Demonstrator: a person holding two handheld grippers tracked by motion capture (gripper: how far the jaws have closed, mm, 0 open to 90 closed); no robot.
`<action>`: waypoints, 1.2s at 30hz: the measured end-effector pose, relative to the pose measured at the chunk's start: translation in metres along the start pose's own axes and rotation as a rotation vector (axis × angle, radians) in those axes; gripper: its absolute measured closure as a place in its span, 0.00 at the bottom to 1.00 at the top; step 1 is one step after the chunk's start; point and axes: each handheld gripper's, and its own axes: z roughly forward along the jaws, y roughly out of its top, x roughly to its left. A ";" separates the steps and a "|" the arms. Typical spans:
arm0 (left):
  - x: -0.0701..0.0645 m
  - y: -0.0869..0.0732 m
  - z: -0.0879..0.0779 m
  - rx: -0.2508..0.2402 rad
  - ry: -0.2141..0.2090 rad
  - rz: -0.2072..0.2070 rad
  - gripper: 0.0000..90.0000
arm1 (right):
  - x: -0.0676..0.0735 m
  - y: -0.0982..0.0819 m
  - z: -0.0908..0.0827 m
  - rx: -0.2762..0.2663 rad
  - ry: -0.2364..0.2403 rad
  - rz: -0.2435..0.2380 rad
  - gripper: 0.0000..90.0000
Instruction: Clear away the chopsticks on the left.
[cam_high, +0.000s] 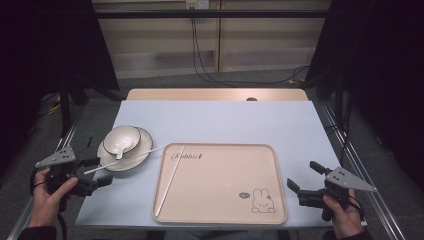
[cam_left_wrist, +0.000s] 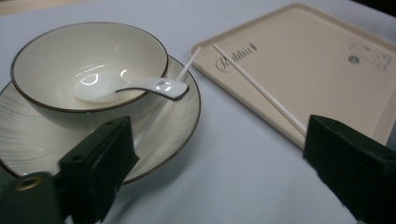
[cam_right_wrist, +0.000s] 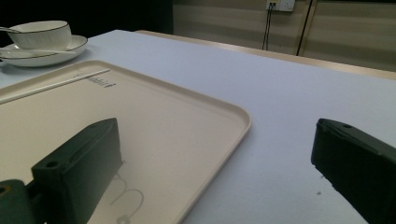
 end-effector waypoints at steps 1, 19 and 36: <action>0.004 0.000 0.001 0.011 0.001 0.028 0.14 | 0.000 0.000 0.000 0.000 0.000 0.001 0.01; 0.045 0.001 0.028 0.135 0.027 0.070 0.43 | 0.000 0.000 0.000 0.002 0.000 -0.004 0.01; 0.049 -0.001 0.049 0.217 0.046 0.111 0.82 | 0.000 -0.001 -0.001 0.003 0.003 -0.007 0.01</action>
